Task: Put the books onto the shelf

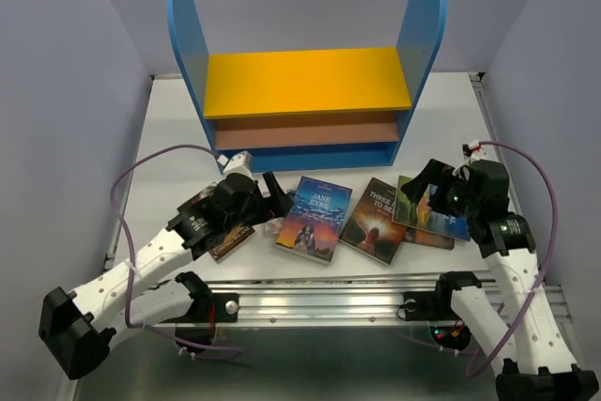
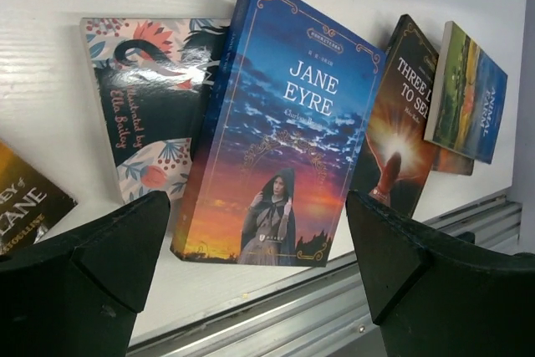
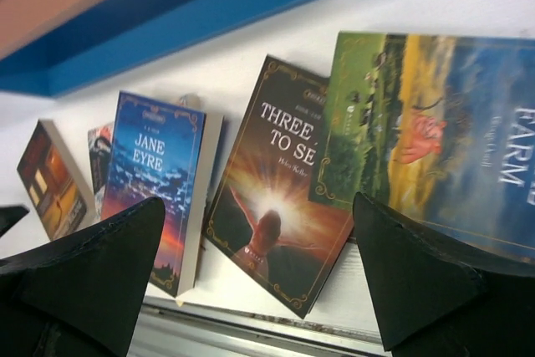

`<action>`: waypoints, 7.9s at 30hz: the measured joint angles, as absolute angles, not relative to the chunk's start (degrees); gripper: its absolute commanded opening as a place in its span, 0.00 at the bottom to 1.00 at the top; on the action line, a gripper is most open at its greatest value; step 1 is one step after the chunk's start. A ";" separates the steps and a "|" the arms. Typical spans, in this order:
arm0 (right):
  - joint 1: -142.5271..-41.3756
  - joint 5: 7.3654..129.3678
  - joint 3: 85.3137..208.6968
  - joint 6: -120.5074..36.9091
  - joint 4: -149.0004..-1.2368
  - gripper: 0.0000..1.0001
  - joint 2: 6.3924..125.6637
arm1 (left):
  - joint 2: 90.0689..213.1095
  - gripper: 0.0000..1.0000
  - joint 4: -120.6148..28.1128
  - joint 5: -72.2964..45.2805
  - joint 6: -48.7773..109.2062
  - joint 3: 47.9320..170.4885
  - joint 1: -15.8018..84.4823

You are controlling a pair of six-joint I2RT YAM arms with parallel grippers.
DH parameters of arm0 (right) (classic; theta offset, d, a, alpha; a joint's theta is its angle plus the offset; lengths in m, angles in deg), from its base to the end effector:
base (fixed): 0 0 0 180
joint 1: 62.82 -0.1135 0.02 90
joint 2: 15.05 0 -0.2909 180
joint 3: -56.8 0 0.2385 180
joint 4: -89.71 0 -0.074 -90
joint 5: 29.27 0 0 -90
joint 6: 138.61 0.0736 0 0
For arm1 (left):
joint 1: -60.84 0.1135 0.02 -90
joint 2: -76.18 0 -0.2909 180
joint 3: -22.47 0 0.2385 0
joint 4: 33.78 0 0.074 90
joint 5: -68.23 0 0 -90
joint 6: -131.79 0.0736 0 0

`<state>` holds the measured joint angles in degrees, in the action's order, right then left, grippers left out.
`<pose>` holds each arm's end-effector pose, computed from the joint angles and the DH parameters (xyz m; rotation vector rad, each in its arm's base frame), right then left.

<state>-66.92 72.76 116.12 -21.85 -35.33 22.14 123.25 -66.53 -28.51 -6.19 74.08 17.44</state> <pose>0.1304 0.0247 0.3000 0.3048 2.1569 0.5362 0.1434 -0.1237 0.2758 -0.1633 2.1682 -0.8410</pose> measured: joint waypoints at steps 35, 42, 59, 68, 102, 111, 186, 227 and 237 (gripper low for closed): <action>-95.51 72.76 104.10 -4.93 -74.72 1.00 55.95 | 147.51 0.77 -39.34 -18.63 0.60 65.97 20.04; -97.43 72.50 104.10 -2.66 -78.33 1.00 61.22 | 147.75 0.66 -36.48 -18.50 0.36 64.64 20.11; -98.31 71.69 103.16 3.50 -87.44 0.88 67.10 | 148.39 0.61 -30.75 -18.28 -1.43 61.84 20.46; -98.81 70.99 100.52 2.80 -89.17 0.38 64.63 | 149.24 0.59 -27.84 -17.71 -2.21 61.05 20.55; -99.29 80.28 109.52 -10.94 -76.38 0.01 45.39 | 113.74 0.99 -29.09 -11.51 1.15 49.34 20.46; -99.29 81.30 119.27 -12.41 -64.03 0.01 45.28 | 110.14 0.99 -18.68 -2.00 4.78 43.92 20.44; -99.34 61.83 134.96 -12.34 -59.31 1.00 42.62 | 97.92 0.00 -29.50 -13.21 -9.30 46.45 20.44; -99.34 36.61 131.36 -9.33 -42.48 1.00 27.32 | 119.65 0.00 -32.72 -30.06 -8.25 84.81 20.46; -99.34 36.74 130.35 -9.28 -41.15 1.00 26.53 | 120.30 0.00 -32.96 -28.51 -8.49 84.46 20.44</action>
<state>-99.34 36.74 130.35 -9.28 -41.15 26.53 120.30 -32.96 -28.51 -8.49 84.46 20.44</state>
